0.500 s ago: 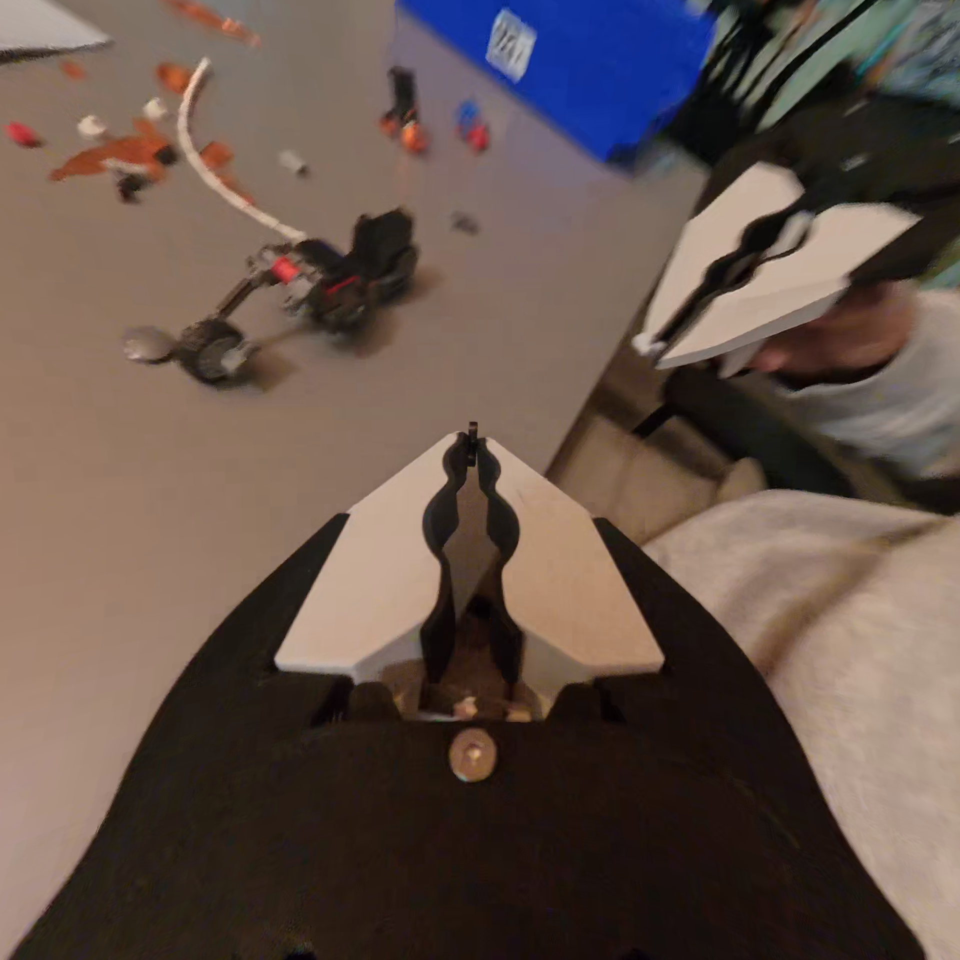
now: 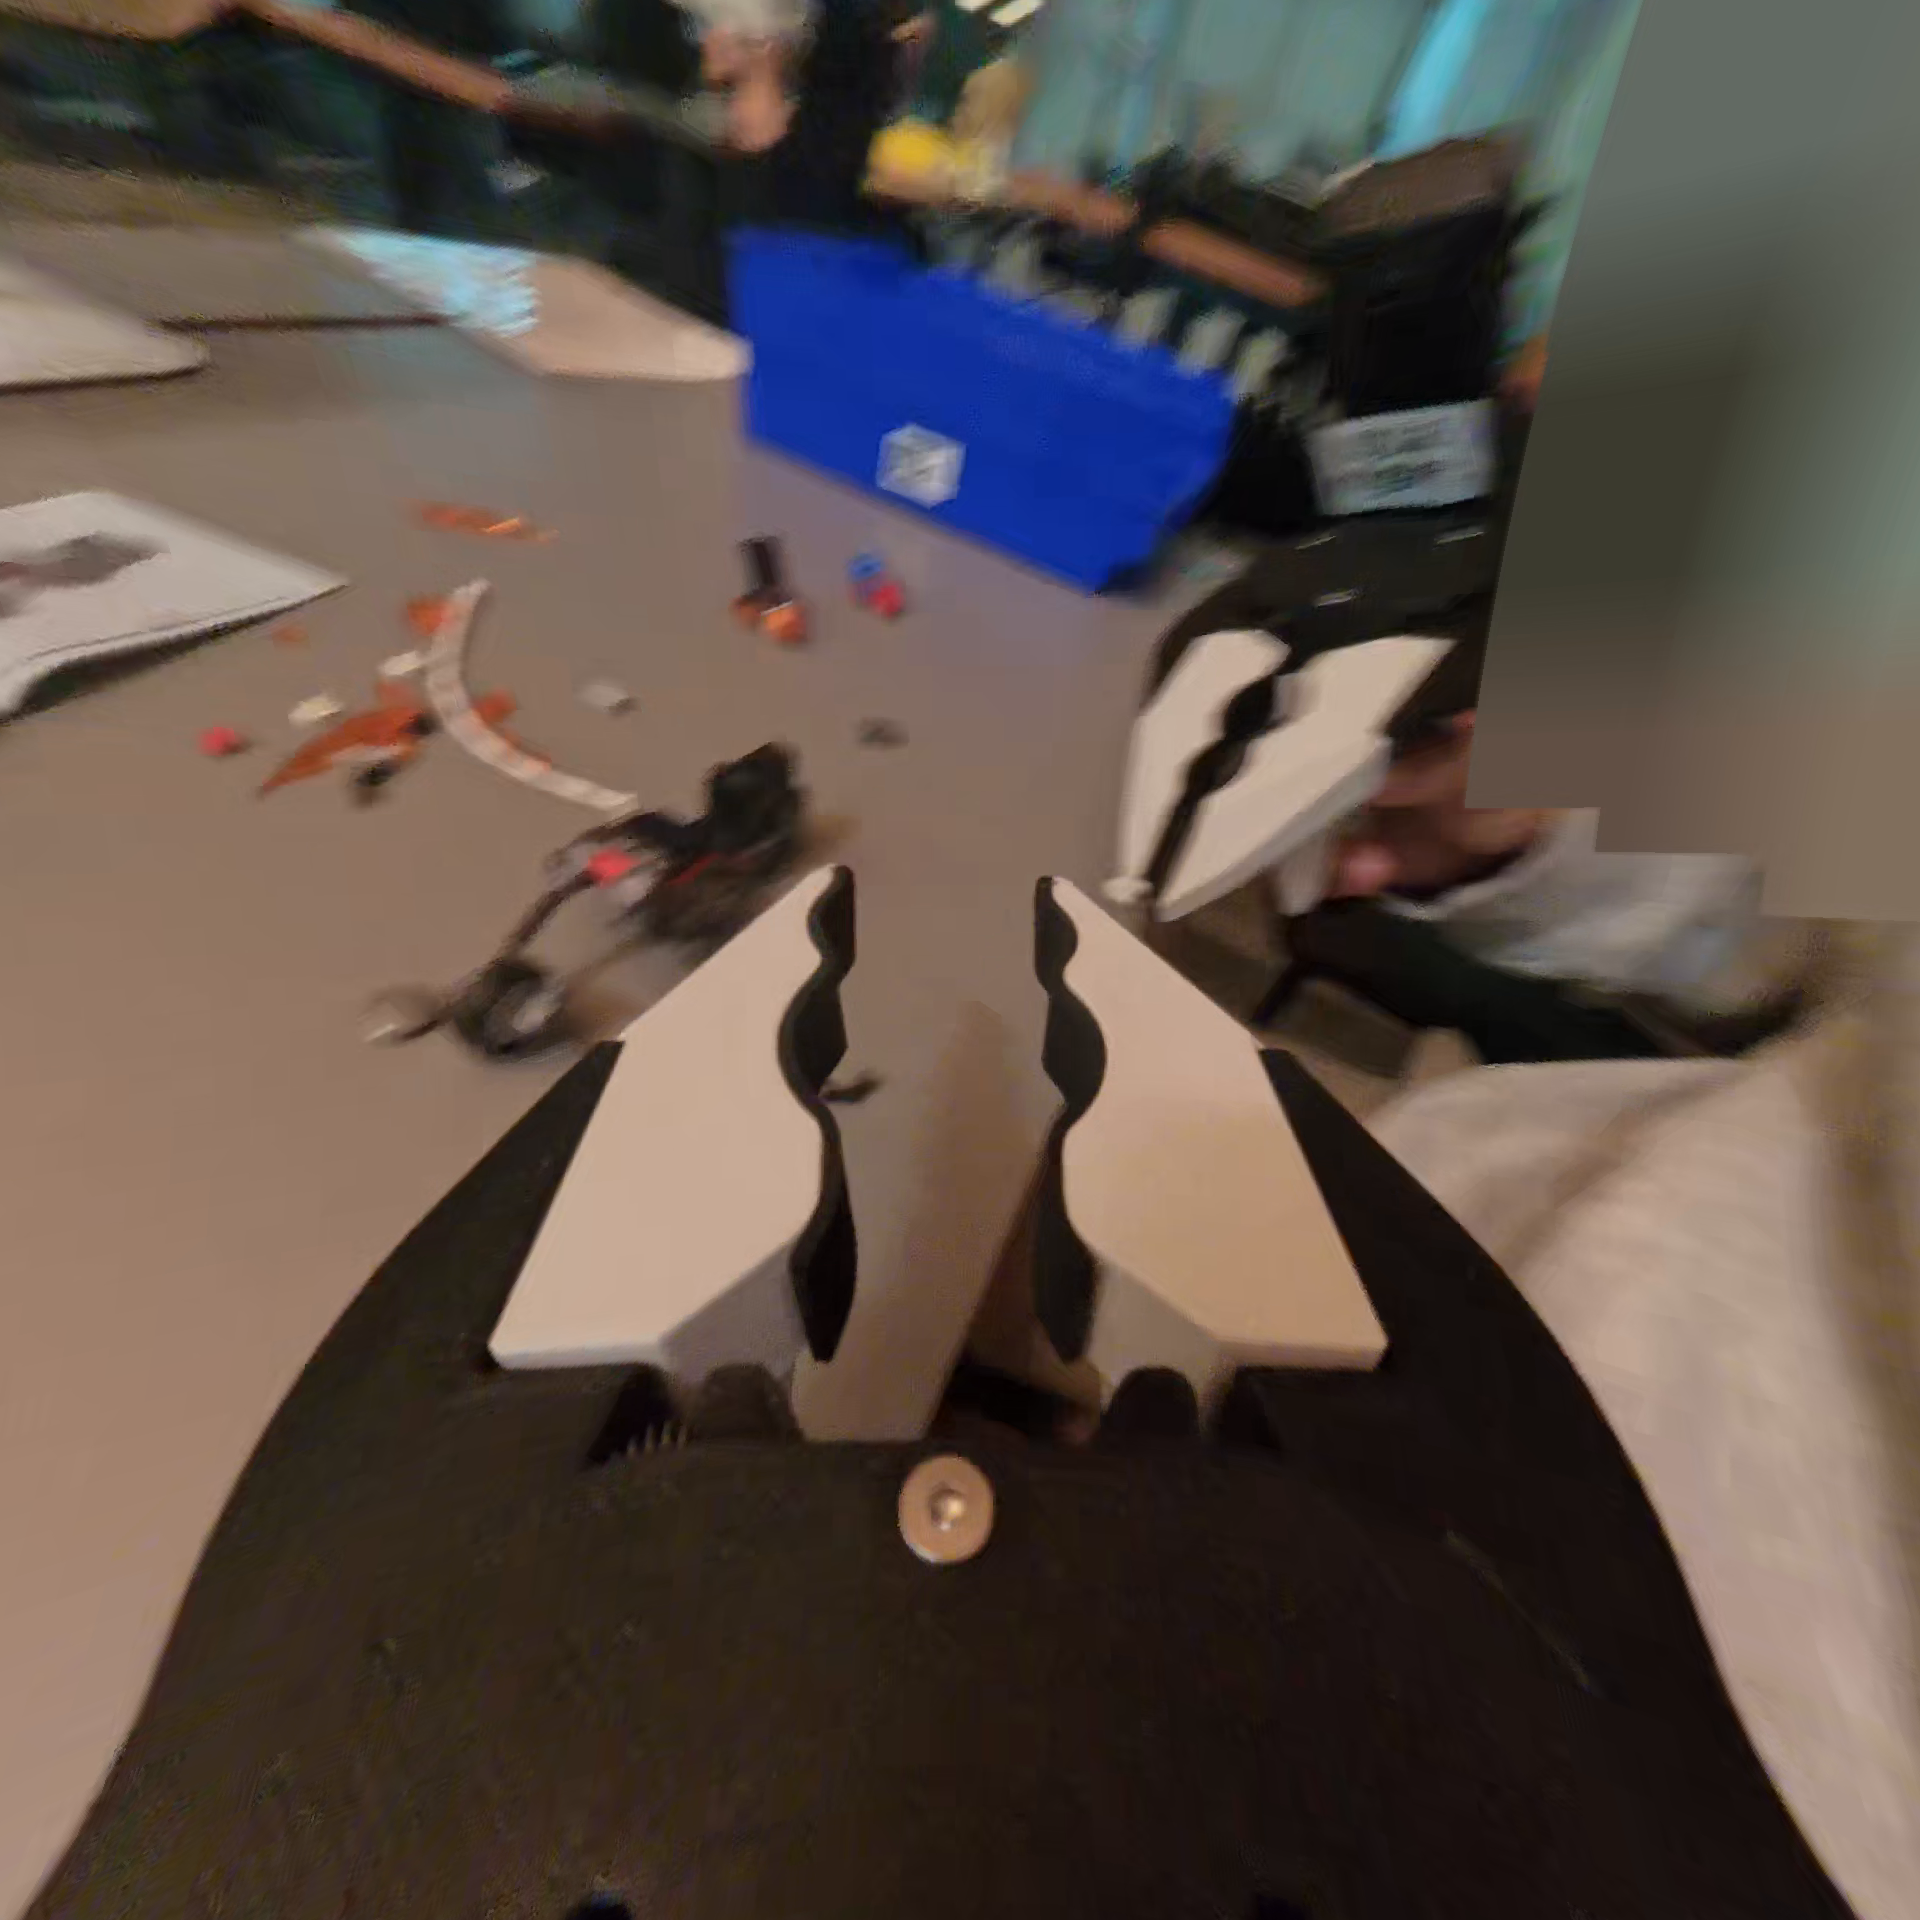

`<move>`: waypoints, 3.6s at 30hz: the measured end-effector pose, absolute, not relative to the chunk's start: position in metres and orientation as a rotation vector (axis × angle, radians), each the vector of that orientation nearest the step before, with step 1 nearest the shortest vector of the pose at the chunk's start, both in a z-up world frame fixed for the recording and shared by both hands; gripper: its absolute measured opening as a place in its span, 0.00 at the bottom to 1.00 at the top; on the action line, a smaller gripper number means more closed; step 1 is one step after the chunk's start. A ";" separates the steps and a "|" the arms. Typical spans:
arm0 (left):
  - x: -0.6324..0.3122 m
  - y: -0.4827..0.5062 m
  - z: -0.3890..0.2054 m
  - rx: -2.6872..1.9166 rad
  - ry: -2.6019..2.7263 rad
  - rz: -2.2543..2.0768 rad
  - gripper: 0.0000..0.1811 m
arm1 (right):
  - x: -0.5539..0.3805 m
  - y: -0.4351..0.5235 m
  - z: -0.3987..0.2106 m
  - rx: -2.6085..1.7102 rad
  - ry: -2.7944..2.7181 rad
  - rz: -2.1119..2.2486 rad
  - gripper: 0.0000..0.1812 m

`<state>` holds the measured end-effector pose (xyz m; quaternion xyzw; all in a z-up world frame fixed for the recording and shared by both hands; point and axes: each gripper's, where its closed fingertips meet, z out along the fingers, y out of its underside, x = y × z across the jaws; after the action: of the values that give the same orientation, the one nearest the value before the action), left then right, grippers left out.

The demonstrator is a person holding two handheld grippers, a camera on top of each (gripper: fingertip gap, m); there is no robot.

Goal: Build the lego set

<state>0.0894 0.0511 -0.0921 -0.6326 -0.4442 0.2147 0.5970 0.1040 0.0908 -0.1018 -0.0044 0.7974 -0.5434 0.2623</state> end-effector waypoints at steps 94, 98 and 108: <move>0.093 0.055 -0.167 -2.102 -1.049 0.395 0.00 | 0.092 0.086 -0.116 0.095 2.116 -1.447 0.00; 0.096 0.056 -0.163 -2.099 -1.022 0.413 0.05 | 0.094 0.085 -0.115 0.087 2.116 -1.456 0.00; 0.096 0.063 -0.171 -2.131 -1.015 0.374 0.18 | 0.091 0.091 -0.108 0.110 2.074 -1.492 0.00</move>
<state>0.0955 0.0632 -0.1710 -0.8294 -0.3950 0.1457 0.3671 0.0915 0.0907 -0.1081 0.0413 0.7768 -0.5586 0.2880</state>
